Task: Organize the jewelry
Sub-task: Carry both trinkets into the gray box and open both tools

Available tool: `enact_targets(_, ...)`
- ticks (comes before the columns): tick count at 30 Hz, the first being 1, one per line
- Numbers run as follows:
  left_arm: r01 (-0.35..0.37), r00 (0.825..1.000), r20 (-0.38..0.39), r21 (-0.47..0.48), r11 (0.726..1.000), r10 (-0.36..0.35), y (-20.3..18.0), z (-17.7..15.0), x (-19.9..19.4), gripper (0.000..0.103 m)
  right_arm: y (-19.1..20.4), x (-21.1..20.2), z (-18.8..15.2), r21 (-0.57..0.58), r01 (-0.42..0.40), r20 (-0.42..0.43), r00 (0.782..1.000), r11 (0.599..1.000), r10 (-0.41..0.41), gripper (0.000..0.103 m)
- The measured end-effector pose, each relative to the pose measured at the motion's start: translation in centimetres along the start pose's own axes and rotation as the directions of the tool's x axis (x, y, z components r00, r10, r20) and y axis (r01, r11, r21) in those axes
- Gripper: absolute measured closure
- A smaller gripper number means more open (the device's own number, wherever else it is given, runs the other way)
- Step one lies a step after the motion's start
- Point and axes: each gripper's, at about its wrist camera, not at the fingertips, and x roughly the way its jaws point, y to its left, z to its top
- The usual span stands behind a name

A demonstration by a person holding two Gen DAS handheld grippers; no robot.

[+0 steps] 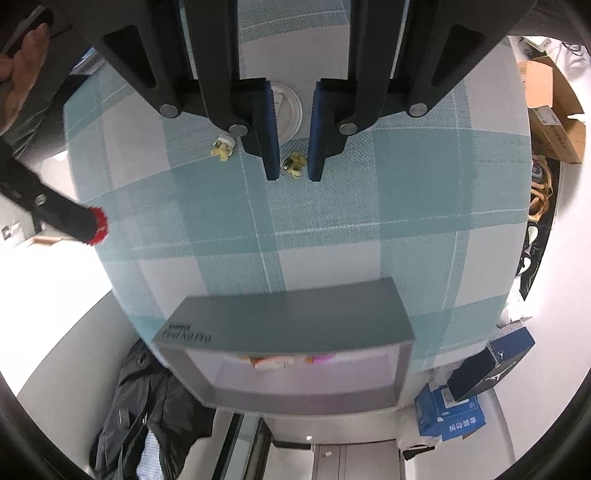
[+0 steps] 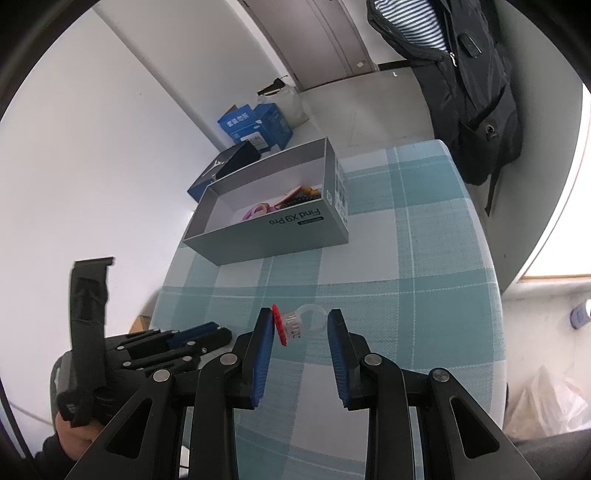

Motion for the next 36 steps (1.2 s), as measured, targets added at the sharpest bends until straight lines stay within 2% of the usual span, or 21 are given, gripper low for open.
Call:
enact_targets(10, 0.06, 0.996, 0.073, -0.086, 0.994, -0.054, 0.5, 1.8, -1.8, 0.092, 1.5, 0.4, 1.5, -0.007, -0.043, 0.003, 0.999, 0.999, 0.043, 0.075)
enact_targets(20, 0.126, 0.983, 0.152, -0.116, 0.985, -0.108, 2.6, 6.1, -3.7, 0.092, 3.9, -0.9, 7.8, -0.101, -0.081, 0.06, 0.994, 0.992, 0.088, 0.075)
enact_targets(27, 0.196, 0.971, 0.164, -0.122, 0.973, -0.175, 3.0, 9.1, -3.1, 0.092, 4.7, 2.0, 11.7, -0.149, -0.1, 0.018, 0.994, 0.984, 0.104, 0.075)
enact_targets(32, 0.229, 0.966, 0.149, -0.111, 0.967, -0.211, 3.2, 10.4, -2.3, 0.092, 4.6, 3.8, 12.7, -0.15, -0.114, -0.014, 0.993, 0.982, 0.114, 0.075)
enact_targets(36, 0.224, 0.969, 0.124, -0.075, 0.972, -0.213, 3.1, 11.0, -1.5, 0.092, 4.1, 5.1, 12.9, -0.143, -0.12, -0.03, 0.993, 0.983, 0.116, 0.075)
